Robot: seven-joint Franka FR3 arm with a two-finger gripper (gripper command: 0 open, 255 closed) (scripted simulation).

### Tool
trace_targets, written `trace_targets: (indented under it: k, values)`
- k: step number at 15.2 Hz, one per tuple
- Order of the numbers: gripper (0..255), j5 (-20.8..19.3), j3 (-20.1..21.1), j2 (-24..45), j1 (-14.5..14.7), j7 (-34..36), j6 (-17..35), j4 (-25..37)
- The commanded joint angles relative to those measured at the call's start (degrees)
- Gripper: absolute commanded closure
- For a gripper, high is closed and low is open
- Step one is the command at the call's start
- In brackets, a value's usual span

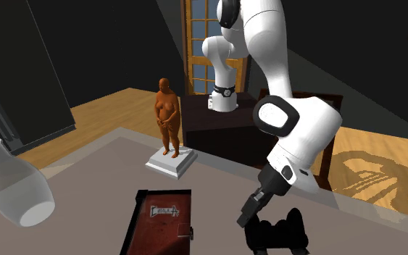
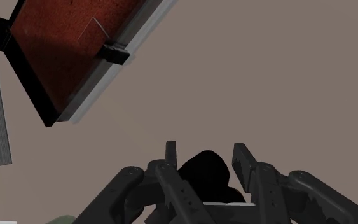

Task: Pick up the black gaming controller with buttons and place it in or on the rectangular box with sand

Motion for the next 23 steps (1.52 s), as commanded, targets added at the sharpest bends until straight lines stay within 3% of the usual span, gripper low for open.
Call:
trace_targets:
  k: [1, 16, 17, 21, 22, 23]
  values:
    - [255, 0.01, 0.07, 0.01, 0.07, 0.03, 0.03, -0.07]
    - [255, 2.24, 1.69, -7.83, -0.82, -3.93, -4.14, -3.07]
    - [0, 2.24, 1.69, -7.83, -0.82, -3.93, -4.14, -3.07]
    - [0, -5.8, 6.12, -8.1, -11.41, -15.01, 31.76, -13.46]
    - [0, -7.24, 9.3, -6.36, -15.78, -19.89, 39.07, -14.05]
    - [0, -9.34, 15.11, -3.64, -22.26, -25.85, 44.58, -13.99]
